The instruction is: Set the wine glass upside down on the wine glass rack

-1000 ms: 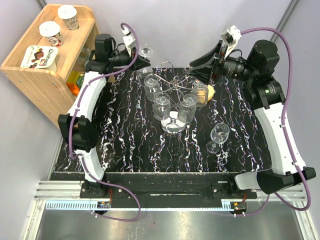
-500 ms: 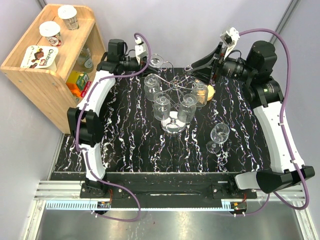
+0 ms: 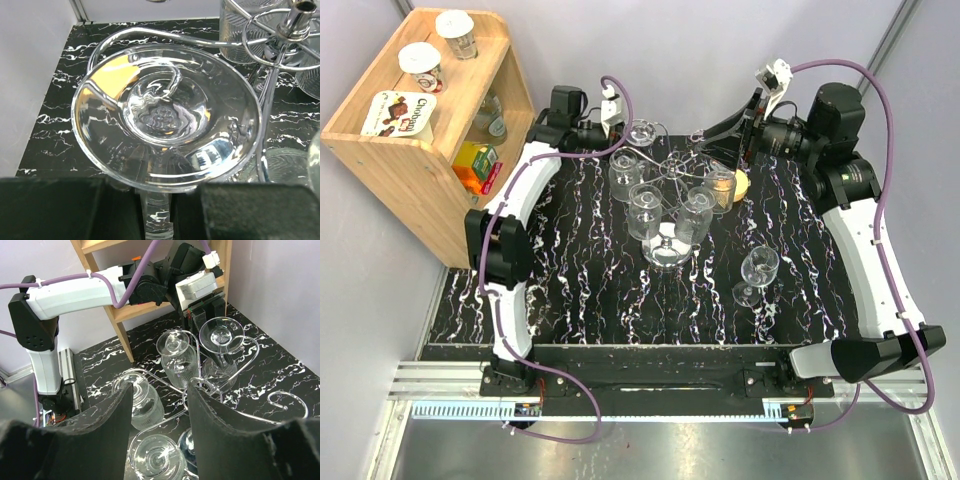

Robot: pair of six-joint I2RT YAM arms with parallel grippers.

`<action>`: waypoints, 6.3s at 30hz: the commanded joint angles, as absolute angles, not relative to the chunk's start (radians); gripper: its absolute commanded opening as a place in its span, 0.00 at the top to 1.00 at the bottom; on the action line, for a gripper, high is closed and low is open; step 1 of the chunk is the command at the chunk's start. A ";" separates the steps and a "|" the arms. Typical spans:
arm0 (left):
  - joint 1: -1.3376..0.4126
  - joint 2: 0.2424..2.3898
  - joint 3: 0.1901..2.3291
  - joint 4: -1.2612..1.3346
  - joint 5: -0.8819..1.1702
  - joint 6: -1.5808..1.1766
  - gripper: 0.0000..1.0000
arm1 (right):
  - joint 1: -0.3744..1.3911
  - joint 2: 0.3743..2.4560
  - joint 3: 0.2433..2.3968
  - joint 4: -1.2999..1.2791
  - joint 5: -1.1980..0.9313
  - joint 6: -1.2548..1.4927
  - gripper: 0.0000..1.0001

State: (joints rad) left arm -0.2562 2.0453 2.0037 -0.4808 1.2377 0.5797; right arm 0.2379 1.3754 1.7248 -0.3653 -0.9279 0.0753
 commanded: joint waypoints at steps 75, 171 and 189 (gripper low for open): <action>-0.127 1.649 2.131 -0.118 1.235 -0.133 1.00 | 0.433 1.674 2.137 -0.462 -0.862 -0.051 0.21; -0.523 1.621 2.246 -0.419 1.169 0.041 1.00 | 0.301 1.408 1.947 -0.285 -0.775 0.365 0.97; -0.500 1.623 2.201 -0.417 1.361 0.156 1.00 | 0.206 1.493 2.003 -0.262 -0.847 0.476 0.95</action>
